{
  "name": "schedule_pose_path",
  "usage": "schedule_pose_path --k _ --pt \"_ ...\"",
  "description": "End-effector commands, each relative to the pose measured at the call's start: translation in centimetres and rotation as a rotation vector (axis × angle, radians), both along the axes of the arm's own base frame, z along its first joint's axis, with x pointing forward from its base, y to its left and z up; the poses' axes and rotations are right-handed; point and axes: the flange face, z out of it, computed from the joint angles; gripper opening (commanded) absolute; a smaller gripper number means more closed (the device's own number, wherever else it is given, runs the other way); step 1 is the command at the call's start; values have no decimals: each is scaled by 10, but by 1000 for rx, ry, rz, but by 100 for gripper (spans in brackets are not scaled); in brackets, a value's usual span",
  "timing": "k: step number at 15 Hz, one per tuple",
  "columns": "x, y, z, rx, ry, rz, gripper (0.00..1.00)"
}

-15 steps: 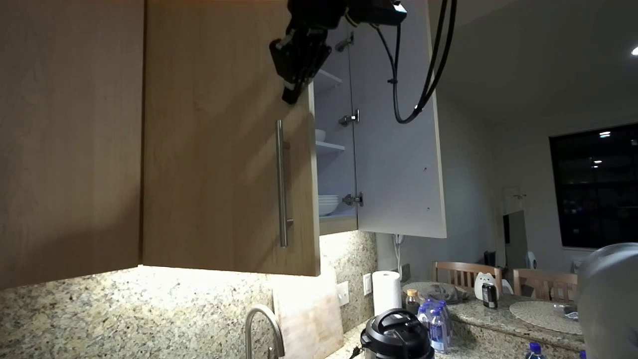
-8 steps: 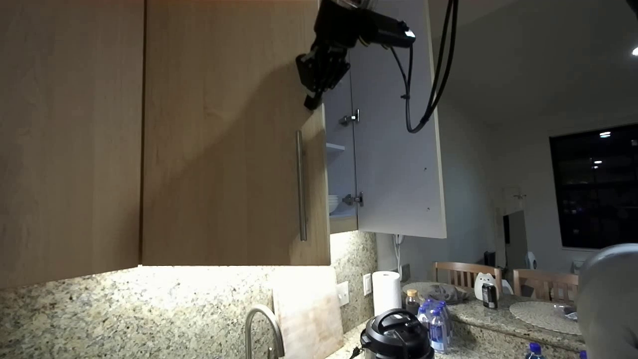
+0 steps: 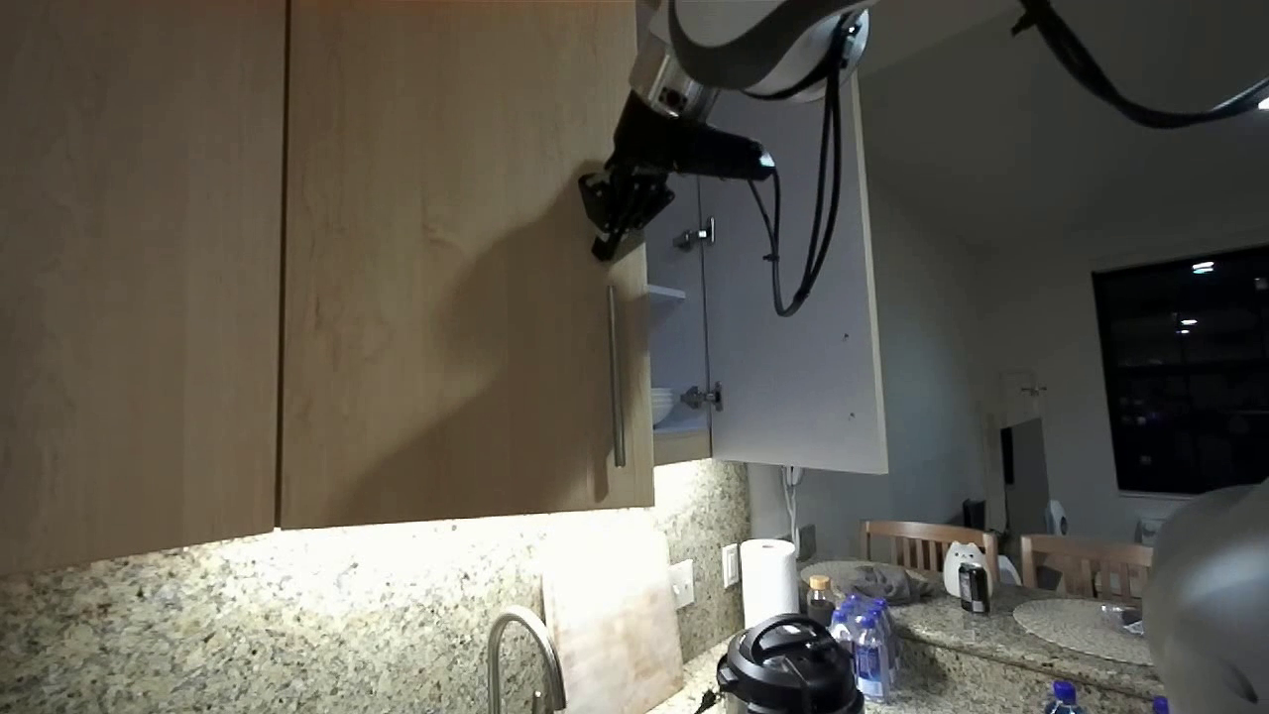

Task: Close the cabinet door on the left

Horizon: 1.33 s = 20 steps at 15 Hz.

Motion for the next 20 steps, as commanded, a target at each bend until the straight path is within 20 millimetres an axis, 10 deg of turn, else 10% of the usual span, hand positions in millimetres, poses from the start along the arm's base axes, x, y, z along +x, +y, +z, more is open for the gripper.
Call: schedule_pose_path --k 1,8,20 --pt "49 -10 1 63 -91 -86 7" --pt "128 -35 4 156 -164 -225 7" --pt "191 -46 2 188 -64 -270 7"
